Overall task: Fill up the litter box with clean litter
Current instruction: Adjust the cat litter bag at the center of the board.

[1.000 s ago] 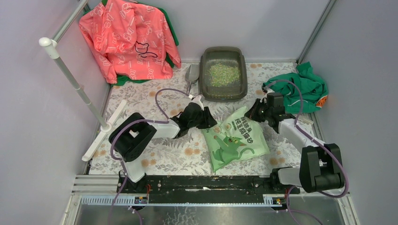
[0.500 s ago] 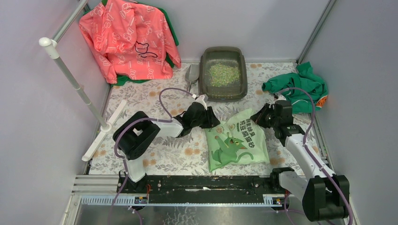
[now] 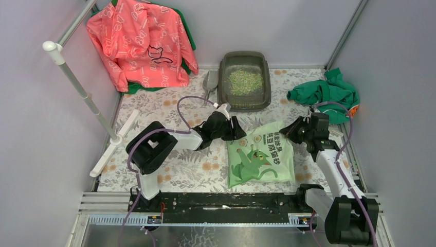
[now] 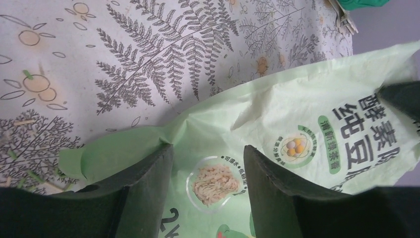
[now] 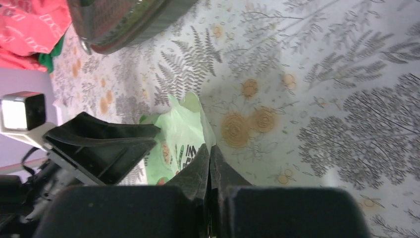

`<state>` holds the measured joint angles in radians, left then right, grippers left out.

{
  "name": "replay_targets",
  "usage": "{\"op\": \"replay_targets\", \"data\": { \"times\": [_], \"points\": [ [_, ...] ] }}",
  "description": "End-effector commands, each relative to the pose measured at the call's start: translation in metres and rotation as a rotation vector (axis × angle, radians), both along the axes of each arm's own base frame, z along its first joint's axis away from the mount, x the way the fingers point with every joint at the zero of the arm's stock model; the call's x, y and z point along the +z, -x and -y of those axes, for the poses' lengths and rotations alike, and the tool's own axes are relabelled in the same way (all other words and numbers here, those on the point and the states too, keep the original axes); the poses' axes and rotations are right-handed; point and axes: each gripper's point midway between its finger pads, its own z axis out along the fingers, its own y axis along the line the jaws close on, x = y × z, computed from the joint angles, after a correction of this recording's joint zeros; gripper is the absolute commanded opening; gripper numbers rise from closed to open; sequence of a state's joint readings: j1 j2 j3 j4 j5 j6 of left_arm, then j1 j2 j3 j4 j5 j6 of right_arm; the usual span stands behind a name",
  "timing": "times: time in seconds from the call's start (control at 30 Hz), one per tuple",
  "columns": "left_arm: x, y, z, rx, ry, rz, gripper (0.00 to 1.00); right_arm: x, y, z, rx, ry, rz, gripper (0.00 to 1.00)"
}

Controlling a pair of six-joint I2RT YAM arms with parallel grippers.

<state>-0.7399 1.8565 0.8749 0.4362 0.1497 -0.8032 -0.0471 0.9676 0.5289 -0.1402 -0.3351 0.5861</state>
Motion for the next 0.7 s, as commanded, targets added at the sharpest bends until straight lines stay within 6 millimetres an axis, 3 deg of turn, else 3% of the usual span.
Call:
{"op": "replay_targets", "data": {
  "times": [0.0,0.13,0.33,0.53,0.67],
  "points": [
    [-0.076,0.043,-0.067,0.041,-0.293,-0.212,0.65,0.073,-0.038,-0.006,0.066,-0.052,0.202,0.00],
    [-0.026,0.040,-0.066,0.048,-0.229,-0.138,0.66,0.114,-0.046,-0.015,0.129,-0.081,0.268,0.00],
    [0.027,0.043,-0.077,0.082,-0.191,-0.059,0.66,0.166,-0.052,-0.031,0.250,-0.083,0.295,0.00],
    [0.049,0.050,-0.091,0.120,-0.175,-0.026,0.67,0.221,-0.048,-0.051,0.337,-0.006,0.349,0.00],
    [0.057,0.053,-0.094,0.123,-0.161,-0.017,0.67,0.239,-0.041,-0.077,0.392,0.100,0.335,0.00]
  ]
}}
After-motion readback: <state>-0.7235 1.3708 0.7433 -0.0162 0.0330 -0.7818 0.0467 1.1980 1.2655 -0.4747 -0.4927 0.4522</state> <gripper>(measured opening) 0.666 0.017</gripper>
